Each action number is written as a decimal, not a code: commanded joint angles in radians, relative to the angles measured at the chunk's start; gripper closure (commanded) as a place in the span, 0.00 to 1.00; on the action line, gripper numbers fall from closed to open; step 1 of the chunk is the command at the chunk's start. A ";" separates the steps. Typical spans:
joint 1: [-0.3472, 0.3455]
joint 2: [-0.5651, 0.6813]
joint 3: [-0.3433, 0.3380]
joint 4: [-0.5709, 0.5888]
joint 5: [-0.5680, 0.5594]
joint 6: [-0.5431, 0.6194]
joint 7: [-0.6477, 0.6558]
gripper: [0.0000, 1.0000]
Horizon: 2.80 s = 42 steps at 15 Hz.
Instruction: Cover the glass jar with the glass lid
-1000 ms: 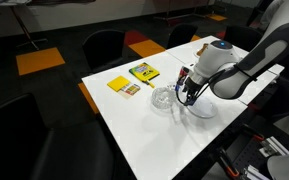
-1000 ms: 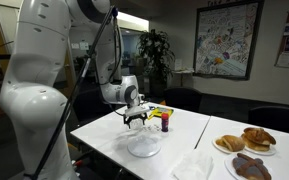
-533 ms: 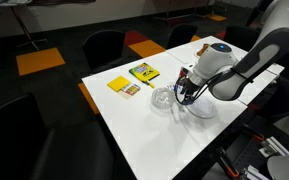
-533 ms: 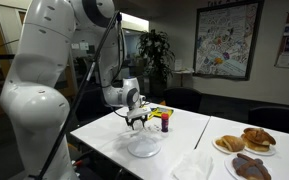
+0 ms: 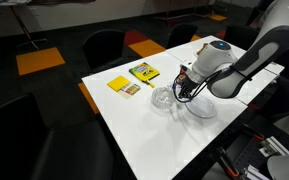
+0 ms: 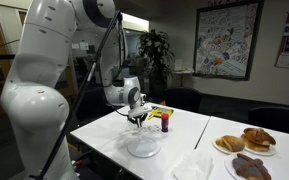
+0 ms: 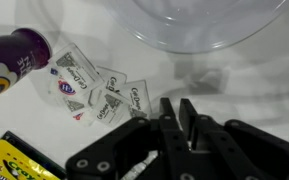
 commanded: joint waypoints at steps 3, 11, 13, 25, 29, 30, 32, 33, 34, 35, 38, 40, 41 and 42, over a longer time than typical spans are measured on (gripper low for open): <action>-0.034 0.008 0.030 0.014 -0.024 0.006 -0.006 1.00; -0.035 0.002 0.041 0.012 -0.023 0.006 -0.003 1.00; -0.033 -0.002 0.042 0.012 -0.024 0.006 -0.003 1.00; -0.015 -0.040 0.027 0.005 -0.036 0.008 0.002 1.00; -0.015 -0.055 0.030 0.003 -0.036 0.013 0.003 1.00; -0.016 -0.056 0.031 0.002 -0.036 0.015 0.003 1.00; -0.016 -0.058 0.032 0.002 -0.036 0.019 0.002 1.00; -0.018 -0.053 0.033 0.004 -0.035 0.022 0.003 1.00; -0.020 -0.047 0.036 0.005 -0.033 0.026 0.003 1.00; -0.022 -0.041 0.037 0.006 -0.032 0.030 0.003 1.00; -0.022 -0.027 0.035 0.006 -0.038 0.072 0.001 1.00; -0.021 -0.023 0.031 0.005 -0.046 0.101 0.003 1.00; -0.020 -0.022 0.031 0.005 -0.049 0.111 0.004 1.00; -0.023 -0.019 0.032 0.004 -0.054 0.122 0.004 1.00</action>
